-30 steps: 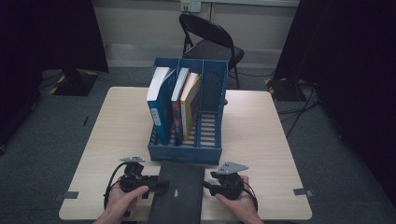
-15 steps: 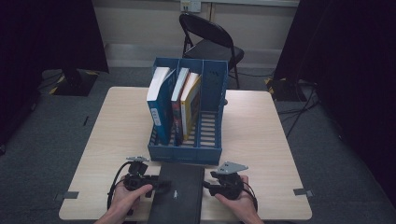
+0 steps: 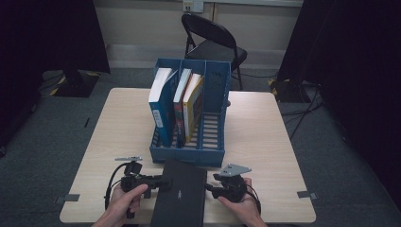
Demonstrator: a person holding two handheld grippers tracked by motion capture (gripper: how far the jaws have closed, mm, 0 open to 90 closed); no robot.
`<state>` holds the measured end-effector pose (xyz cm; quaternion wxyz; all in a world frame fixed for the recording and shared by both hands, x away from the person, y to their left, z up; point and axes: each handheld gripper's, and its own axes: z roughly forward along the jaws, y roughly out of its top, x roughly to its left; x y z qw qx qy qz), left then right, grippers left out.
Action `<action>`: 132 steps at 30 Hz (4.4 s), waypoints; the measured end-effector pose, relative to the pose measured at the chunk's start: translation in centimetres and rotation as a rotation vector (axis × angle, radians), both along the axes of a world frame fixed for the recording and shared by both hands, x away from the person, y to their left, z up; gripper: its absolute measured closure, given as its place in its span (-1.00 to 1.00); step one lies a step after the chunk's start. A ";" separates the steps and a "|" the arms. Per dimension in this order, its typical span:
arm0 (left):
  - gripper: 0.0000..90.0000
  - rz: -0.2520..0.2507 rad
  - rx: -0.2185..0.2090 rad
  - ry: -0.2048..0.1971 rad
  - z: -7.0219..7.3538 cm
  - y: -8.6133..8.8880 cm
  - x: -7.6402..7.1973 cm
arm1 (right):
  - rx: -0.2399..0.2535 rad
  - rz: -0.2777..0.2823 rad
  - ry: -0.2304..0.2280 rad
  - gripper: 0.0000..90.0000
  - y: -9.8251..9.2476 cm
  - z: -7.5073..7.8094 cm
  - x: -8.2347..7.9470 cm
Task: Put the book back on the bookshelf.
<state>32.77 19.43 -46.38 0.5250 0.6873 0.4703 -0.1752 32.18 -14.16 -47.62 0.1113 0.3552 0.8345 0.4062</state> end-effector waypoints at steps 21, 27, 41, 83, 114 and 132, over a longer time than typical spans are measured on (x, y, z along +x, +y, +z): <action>-0.03 -0.122 0.085 0.122 -1.9 -2.4 1.5 | 0.002 0.009 0.001 0.07 0.1 0.0 0.1; 0.26 -0.136 0.017 0.150 -2.3 -2.2 1.9 | 0.006 0.009 0.007 0.07 0.1 0.0 0.1; 0.46 -0.138 -0.009 0.047 -1.0 -2.2 0.9 | 0.157 0.075 0.090 -0.33 0.0 0.4 -0.2; 0.60 -0.247 -0.028 -0.372 5.4 -3.0 -1.4 | 0.385 0.242 0.076 -0.38 -1.4 5.7 1.1; 0.08 -0.069 0.153 -0.525 5.4 0.8 -2.8 | 0.332 0.310 -0.133 -0.05 0.1 8.8 -0.1; -0.12 -0.088 0.141 -0.517 4.8 -0.1 -1.9 | 0.283 0.370 -0.123 0.04 1.8 8.1 -0.2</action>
